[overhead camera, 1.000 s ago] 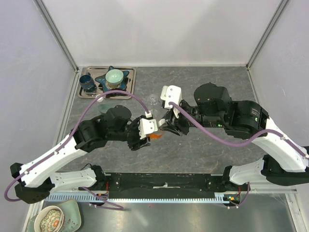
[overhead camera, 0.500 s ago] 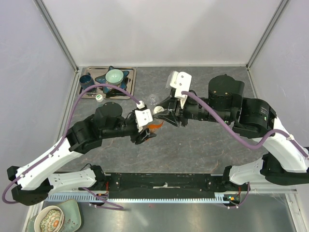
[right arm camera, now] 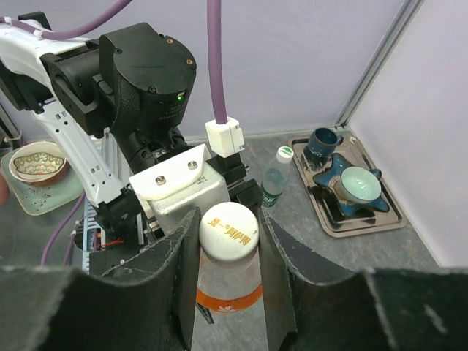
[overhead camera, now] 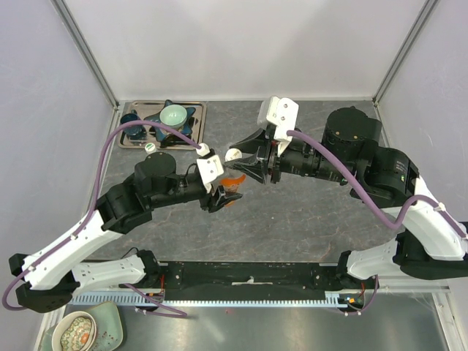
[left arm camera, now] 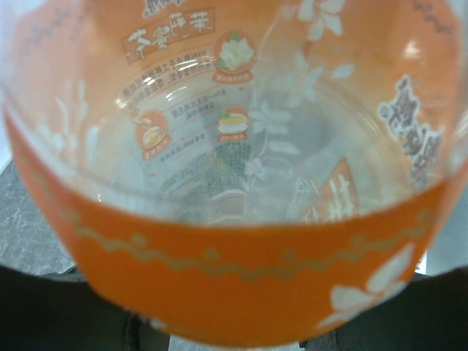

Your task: Screw on the bottle caps

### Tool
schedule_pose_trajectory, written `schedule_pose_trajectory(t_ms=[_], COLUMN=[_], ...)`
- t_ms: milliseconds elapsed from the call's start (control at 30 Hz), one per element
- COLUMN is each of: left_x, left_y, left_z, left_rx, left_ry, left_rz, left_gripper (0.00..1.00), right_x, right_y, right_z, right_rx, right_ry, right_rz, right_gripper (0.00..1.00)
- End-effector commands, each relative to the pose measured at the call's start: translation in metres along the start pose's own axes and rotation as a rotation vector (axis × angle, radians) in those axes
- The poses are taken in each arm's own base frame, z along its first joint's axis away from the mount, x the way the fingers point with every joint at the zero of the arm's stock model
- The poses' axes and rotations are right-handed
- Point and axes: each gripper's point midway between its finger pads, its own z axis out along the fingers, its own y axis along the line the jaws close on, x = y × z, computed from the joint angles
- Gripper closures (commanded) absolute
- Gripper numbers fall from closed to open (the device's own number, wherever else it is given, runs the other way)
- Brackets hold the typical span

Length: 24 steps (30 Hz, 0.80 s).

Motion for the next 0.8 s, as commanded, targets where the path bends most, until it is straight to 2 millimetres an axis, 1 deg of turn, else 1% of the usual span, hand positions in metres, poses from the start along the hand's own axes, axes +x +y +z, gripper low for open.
schedule_pose_trajectory(t_ms=[0, 67, 400, 533, 767], left_x=[-0.029, -0.027, -0.023, -0.023, -0.022], left_y=[0.015, 0.016, 0.017, 0.017, 0.017], left_z=[0.011, 0.011, 0.010, 0.010, 0.007], left_rx=[-0.057, -0.064, -0.064, -0.060, -0.059], left_ry=[-0.115, -0.115, -0.112, -0.113, -0.118], left_rz=[-0.054, -0.064, -0.070, -0.073, -0.082], left_gripper=[0.98, 0.98, 0.98, 0.98, 0.98], right_x=[0.037, 0.036, 0.042, 0.038, 0.033], right_y=[0.047, 0.046, 0.041, 0.039, 0.035], right_z=[0.036, 0.036, 0.036, 0.034, 0.030], right_rx=[-0.214, -0.207, -0.177, -0.164, -0.141], right_ry=[0.097, 0.094, 0.118, 0.109, 0.096], right_rz=[0.060, 0.059, 0.065, 0.063, 0.053], right_gripper=[0.58, 0.56, 0.48, 0.42, 0.37])
